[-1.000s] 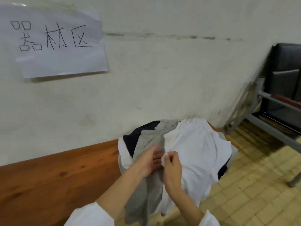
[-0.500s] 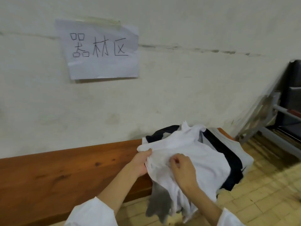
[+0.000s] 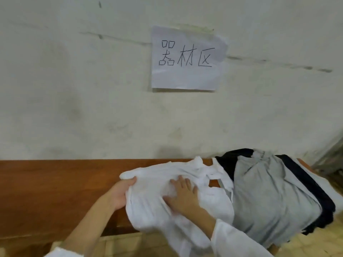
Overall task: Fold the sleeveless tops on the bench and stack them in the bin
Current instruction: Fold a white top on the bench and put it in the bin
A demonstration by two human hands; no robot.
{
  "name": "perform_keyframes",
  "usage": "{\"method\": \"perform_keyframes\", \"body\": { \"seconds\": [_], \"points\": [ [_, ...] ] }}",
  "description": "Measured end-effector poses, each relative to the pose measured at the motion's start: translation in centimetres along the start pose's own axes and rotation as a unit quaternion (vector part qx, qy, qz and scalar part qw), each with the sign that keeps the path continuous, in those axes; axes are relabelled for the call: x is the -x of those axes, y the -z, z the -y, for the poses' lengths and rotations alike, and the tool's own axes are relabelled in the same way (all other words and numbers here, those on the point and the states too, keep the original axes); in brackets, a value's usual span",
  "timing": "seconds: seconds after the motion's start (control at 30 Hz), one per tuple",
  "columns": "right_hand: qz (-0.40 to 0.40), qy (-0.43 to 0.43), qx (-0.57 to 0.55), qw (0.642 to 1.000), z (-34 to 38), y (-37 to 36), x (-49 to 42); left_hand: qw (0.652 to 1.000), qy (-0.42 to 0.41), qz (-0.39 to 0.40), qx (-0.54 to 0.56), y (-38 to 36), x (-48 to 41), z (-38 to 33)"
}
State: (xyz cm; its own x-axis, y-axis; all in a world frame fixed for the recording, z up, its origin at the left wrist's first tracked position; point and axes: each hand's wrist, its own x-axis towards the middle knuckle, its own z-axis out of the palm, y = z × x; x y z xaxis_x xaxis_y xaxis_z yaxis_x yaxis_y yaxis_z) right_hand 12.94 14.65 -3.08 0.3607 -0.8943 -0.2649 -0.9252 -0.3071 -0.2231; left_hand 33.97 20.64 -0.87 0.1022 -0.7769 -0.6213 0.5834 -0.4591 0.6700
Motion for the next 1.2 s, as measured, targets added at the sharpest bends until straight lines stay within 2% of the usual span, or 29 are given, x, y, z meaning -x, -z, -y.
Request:
{"method": "perform_keyframes", "body": {
  "seconds": [0.13, 0.2, 0.27, 0.37, 0.4, 0.43, 0.53, 0.57, 0.6, 0.63, 0.7, 0.77, 0.87, 0.93, 1.07, 1.13, 1.2],
  "points": [
    [0.011, 0.049, 0.042, 0.998, 5.4, -2.2, -0.9, 0.994, -0.017, -0.104, -0.04, 7.1, 1.6, -2.0],
    [-0.011, 0.083, 0.044, 0.995, 6.1, -3.3, -0.8, 0.983, -0.054, -0.14, -0.11, 8.3, 1.2, -2.1],
    [-0.066, 0.096, 0.051, 0.992, 6.0, -4.1, -0.6, 0.964, -0.083, -0.178, -0.178, 7.7, 1.0, -1.9],
    [-0.118, -0.004, 0.012, 0.993, 5.4, -4.1, 0.4, 0.94, -0.125, -0.174, -0.266, 4.4, 1.1, -1.0],
    [-0.122, -0.035, 0.004, 0.992, 5.1, -4.2, 0.5, 0.918, -0.151, -0.179, -0.321, 3.2, 1.1, -0.5],
    [-0.115, -0.046, 0.001, 0.992, 4.5, -4.3, 0.5, 0.872, -0.186, -0.195, -0.409, 2.1, 0.8, 0.2],
    [-0.093, -0.02, 0.026, 0.995, 3.3, -4.0, -0.2, 0.635, -0.259, -0.314, -0.656, 0.4, -0.3, 2.9],
    [-0.088, -0.005, 0.033, 0.996, 3.0, -3.8, -0.6, 0.58, -0.281, -0.328, -0.691, 0.5, -1.1, 3.3],
    [-0.084, 0.013, 0.034, 0.996, 2.6, -3.5, -1.1, 0.549, -0.307, -0.333, -0.703, 0.8, -1.9, 3.3],
    [-0.083, 0.03, 0.037, 0.995, 2.3, -3.2, -1.5, 0.534, -0.334, -0.34, -0.698, 1.4, -2.6, 3.1],
    [-0.087, 0.054, 0.038, 0.994, 1.6, -2.6, -2.9, 0.529, -0.35, -0.383, -0.672, 3.2, -4.4, 2.0],
    [-0.091, 0.073, 0.039, 0.992, 1.4, -2.2, -4.5, 0.563, -0.33, -0.392, -0.648, 4.3, -5.2, 0.3],
    [-0.091, 0.092, 0.043, 0.991, 1.2, -1.6, -6.8, 0.643, -0.3, -0.419, -0.567, 4.5, -5.8, -1.6],
    [-0.091, 0.098, 0.044, 0.99, 1.1, -1.2, -7.5, 0.667, -0.307, -0.443, -0.515, 4.5, -5.7, -1.9],
    [-0.088, 0.11, 0.034, 0.989, 0.9, -1.1, -6.9, 0.687, -0.335, -0.449, -0.463, 6.0, -4.8, -2.0],
    [-0.094, 0.123, 0.01, 0.988, 0.5, -1.3, -5.9, 0.698, -0.322, -0.441, -0.463, 7.5, -4.2, -2.5],
    [-0.144, 0.119, -0.038, 0.982, -0.1, -1.8, -4.8, 0.711, -0.298, -0.441, -0.46, 8.7, -3.6, -3.0]
  ]
}}
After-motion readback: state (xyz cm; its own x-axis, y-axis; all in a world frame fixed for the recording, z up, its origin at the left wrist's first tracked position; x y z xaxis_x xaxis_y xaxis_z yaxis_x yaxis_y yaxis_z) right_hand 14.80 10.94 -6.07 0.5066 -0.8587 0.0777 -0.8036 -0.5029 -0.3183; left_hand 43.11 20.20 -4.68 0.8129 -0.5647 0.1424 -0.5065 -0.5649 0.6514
